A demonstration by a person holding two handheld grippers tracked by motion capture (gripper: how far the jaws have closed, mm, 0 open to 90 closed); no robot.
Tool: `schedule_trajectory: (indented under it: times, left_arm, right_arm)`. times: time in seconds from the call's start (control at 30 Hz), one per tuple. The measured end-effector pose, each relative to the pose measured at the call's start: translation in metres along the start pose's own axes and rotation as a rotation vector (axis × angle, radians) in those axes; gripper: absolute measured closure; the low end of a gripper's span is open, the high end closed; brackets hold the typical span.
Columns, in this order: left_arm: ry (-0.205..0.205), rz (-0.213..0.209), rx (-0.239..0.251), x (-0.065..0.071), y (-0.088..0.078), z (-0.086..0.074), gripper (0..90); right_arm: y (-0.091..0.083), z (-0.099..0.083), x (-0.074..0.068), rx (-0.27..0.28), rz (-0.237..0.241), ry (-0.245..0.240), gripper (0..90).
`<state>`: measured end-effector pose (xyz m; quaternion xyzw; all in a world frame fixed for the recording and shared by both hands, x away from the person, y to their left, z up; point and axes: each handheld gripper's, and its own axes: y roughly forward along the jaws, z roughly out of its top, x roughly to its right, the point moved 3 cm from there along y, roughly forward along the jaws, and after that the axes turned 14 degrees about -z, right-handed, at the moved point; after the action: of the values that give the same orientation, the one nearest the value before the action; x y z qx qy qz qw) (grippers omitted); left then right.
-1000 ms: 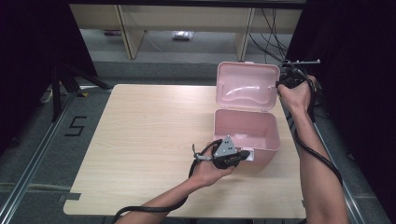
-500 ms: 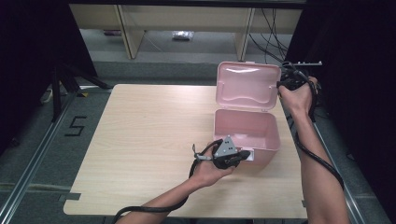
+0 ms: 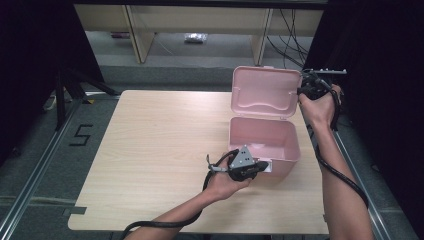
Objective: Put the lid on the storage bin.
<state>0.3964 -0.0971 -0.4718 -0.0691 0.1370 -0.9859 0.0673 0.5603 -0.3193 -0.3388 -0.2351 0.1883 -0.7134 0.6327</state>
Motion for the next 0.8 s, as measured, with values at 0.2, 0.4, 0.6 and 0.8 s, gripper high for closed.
schedule_trajectory:
  times: [0.2, 0.4, 0.6, 0.8]
  left_arm:
    - [0.006, 0.000, -0.006, 0.000, 0.000, 0.000, 90.0]
    - [0.005, -0.001, -0.005, 0.000, 0.001, 0.000, 90.0]
    - [0.005, -0.001, -0.006, 0.000, 0.001, 0.000, 90.0]
    - [0.006, -0.005, -0.002, 0.000, 0.001, 0.001, 90.0]
  right_arm:
    - [-0.004, -0.004, -0.001, 0.023, -0.002, 0.010, 89.9]
    - [-0.008, -0.007, -0.001, 0.041, -0.009, 0.017, 89.9]
    - [-0.010, -0.011, -0.001, 0.072, -0.013, 0.016, 89.9]
    - [-0.014, -0.015, -0.002, 0.101, -0.019, 0.017, 89.8]
